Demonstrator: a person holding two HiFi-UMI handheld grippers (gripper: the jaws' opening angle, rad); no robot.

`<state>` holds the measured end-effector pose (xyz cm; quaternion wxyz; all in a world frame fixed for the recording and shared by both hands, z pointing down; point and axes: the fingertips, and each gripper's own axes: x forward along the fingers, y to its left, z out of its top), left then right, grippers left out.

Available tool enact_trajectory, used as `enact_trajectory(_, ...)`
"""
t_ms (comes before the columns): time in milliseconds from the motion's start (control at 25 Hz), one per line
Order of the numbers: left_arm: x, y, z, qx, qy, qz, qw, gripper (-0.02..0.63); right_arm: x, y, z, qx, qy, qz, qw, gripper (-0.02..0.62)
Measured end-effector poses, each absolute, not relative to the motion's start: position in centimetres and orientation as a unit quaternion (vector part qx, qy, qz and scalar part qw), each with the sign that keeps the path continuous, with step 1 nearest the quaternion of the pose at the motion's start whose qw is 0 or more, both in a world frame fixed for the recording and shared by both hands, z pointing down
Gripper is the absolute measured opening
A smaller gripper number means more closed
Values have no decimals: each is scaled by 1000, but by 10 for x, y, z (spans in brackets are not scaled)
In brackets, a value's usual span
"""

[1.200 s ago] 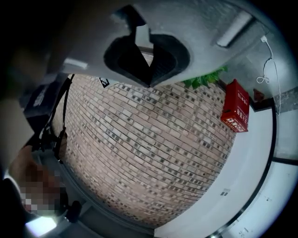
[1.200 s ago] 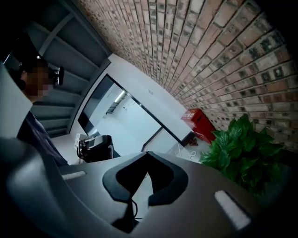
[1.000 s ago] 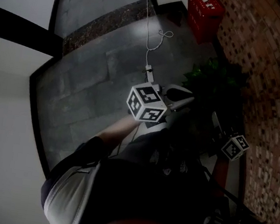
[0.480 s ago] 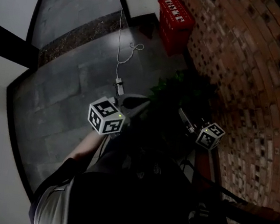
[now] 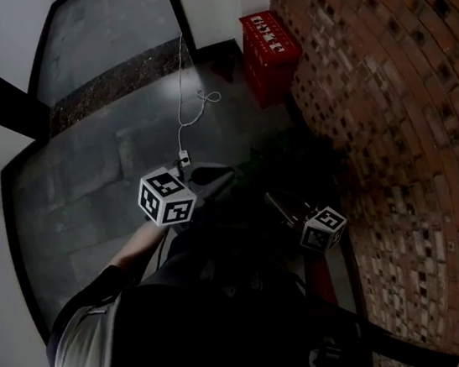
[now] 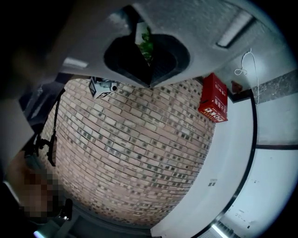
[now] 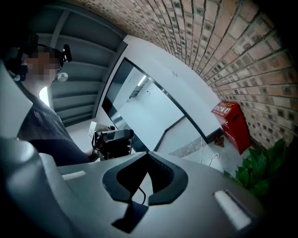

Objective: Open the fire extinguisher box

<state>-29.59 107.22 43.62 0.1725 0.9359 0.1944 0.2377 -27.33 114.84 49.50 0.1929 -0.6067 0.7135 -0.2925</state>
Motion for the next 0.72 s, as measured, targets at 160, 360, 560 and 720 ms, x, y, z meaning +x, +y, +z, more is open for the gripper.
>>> enact_trajectory(160,-280,1045,428,938,233,218,134,-2,-270,1111,491,-629,695,-297,184,-2)
enact_trajectory(360,-278,977,424,935,244,214,141,-2,-257,1028,472,-664,659,-295,193,-2)
enact_trajectory(560,-282,884,427,937,221,214,164,-2,-272,940,463,-668,673,-278,152,-2)
enact_trajectory(720,-288,821,424,941,205,204,177,-2,-281,889,459,-666,675,-282,148,-2)
